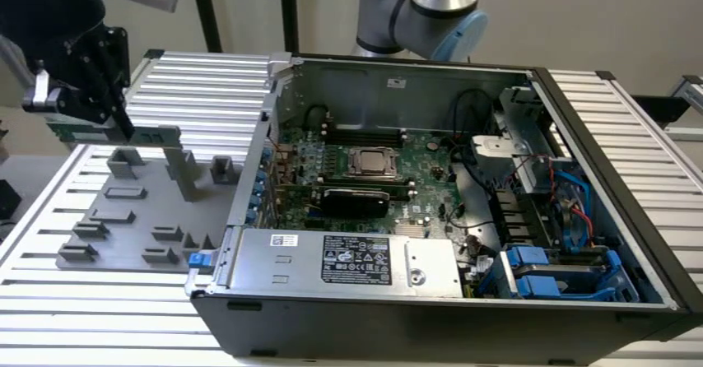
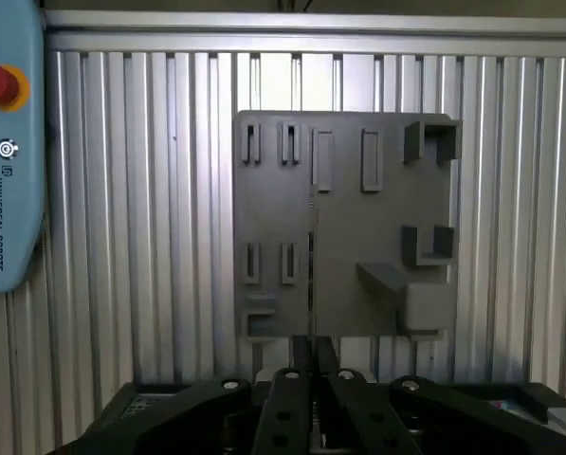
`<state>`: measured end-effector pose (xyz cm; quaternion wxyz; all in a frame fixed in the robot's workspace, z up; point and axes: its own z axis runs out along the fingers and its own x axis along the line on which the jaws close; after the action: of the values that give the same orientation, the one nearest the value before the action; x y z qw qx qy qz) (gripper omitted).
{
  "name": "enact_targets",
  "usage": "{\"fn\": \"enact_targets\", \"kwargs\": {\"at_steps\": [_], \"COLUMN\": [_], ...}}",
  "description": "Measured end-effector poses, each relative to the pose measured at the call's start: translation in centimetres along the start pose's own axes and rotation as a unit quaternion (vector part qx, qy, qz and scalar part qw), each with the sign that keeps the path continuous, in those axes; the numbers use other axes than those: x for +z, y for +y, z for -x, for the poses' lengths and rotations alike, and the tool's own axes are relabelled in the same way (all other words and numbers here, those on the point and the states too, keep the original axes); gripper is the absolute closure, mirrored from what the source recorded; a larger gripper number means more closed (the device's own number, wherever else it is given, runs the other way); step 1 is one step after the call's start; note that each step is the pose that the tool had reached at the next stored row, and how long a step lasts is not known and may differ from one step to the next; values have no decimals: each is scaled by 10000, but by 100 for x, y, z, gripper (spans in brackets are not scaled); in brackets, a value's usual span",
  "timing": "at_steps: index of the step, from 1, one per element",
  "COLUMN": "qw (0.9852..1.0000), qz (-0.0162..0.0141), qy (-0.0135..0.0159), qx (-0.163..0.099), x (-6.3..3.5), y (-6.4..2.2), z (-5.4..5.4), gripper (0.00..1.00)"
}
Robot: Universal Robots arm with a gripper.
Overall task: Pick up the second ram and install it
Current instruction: 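Insert the second ram into the second slot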
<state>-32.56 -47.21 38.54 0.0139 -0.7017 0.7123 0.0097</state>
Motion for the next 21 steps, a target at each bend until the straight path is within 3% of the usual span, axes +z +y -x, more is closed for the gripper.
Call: {"fn": "enact_targets", "kwargs": {"at_steps": [6, 21], "qw": [10000, 10000], "qz": [-1, -2], "qy": [45, 84], "qx": [0, 0], "x": [-142, -167], "y": [-267, -873], "z": [28, 131], "gripper": [100, 100]}}
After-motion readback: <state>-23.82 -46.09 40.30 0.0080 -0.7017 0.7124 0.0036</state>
